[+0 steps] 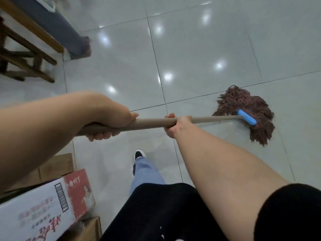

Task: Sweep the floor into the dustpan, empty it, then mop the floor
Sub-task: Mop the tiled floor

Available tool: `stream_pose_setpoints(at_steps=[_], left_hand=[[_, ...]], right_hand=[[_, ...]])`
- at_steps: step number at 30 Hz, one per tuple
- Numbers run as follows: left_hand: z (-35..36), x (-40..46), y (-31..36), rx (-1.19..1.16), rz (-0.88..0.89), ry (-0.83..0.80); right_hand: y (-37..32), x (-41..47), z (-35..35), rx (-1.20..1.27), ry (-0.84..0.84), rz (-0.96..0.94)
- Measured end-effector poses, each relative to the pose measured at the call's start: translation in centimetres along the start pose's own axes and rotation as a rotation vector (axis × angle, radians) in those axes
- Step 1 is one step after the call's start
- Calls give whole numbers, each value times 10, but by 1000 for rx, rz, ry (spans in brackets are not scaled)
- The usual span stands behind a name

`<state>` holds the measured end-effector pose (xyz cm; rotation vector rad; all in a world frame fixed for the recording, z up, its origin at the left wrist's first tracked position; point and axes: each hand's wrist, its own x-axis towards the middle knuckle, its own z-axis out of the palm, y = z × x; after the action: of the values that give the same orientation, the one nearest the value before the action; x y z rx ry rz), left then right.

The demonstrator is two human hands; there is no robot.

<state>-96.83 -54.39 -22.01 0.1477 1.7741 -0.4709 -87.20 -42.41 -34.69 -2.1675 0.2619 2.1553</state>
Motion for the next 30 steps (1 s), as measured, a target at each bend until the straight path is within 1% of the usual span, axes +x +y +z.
stream_pose_setpoints(at_steps=[4, 8, 11, 14, 17, 21, 26, 28, 30], left_hand=[[-27, 19, -48, 69, 27, -2], [-35, 37, -75, 113, 33, 12], [-38, 48, -73, 177, 44, 63], [-39, 61, -49, 251, 87, 133], [-34, 70, -4, 277, 144, 142], [-21, 76, 87, 273, 200, 149], [2, 60, 231, 242, 91, 121], [8, 50, 294, 233, 85, 121], [14, 38, 366, 221, 115, 119]], right_hand=[[49, 12, 29, 27, -2, 18], [83, 29, 43, 42, -5, 40], [86, 45, 50, 74, -16, 53], [65, 62, 49, 138, -61, 24], [20, 74, 34, 157, -77, -27], [-68, 86, 5, 248, -98, -82], [-198, 96, -40, 325, -127, -151], [-257, 98, -61, 332, -150, -160], [-327, 95, -84, 349, -164, -184]])
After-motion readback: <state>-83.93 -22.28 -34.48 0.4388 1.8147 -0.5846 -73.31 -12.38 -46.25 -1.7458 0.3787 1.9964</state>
